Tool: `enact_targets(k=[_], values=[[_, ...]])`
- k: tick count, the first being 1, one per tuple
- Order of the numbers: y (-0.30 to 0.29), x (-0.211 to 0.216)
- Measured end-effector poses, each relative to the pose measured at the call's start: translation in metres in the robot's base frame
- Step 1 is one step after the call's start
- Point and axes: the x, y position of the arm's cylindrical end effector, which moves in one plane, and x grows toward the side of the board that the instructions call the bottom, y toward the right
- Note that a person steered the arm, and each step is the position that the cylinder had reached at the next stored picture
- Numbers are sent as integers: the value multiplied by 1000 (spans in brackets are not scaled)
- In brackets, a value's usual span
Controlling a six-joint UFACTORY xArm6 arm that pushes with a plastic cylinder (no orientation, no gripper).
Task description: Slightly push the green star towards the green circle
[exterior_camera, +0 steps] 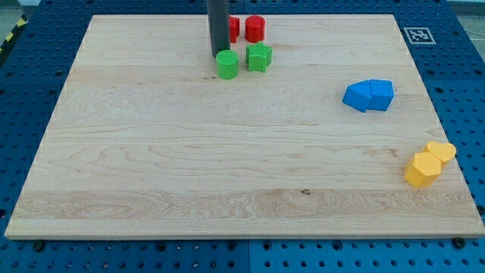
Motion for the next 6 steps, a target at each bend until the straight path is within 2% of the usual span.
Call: enact_targets(k=[2,3,4,6], values=[[0,57],[-15,16],[-6,-14],[64,-15]])
